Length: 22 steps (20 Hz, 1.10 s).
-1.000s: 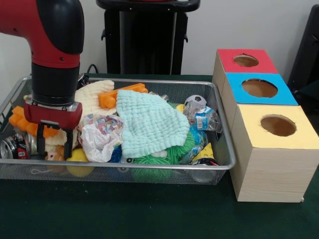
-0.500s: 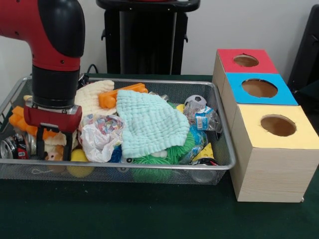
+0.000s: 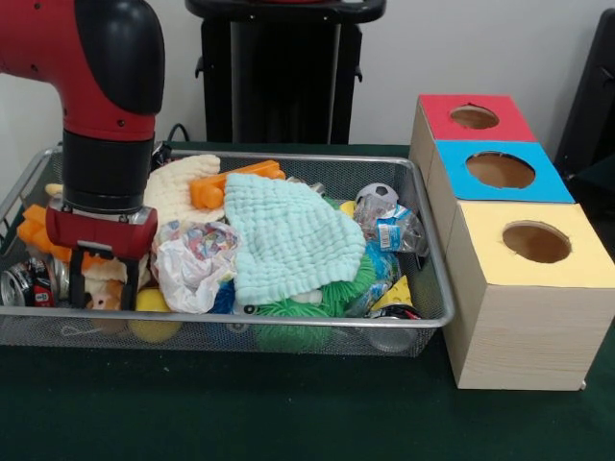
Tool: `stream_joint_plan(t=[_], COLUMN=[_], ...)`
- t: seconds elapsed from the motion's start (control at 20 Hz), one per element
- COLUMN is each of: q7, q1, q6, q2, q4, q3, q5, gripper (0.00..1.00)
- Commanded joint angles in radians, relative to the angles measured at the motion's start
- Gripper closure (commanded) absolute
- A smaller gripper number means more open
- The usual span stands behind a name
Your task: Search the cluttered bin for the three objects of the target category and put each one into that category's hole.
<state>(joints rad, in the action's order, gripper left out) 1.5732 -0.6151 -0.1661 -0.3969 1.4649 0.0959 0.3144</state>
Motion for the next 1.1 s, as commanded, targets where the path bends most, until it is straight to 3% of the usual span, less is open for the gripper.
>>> stream_joint_plan(t=[0.05,0.5,0.55,1.1], q7=[0.123,0.114,0.115,0.107], q1=[0.005,0.020,0.025,0.024], q6=[0.020,0.008,0.000,-0.020], q2=[0.113,0.117,0.116,0.099], q4=[0.037,0.032,0.030,0.039], q3=[0.016,0.002,-0.005,0.000], q5=[0.018,0.011,0.008,0.002], gripper=[0.00,0.00,1.00,1.00])
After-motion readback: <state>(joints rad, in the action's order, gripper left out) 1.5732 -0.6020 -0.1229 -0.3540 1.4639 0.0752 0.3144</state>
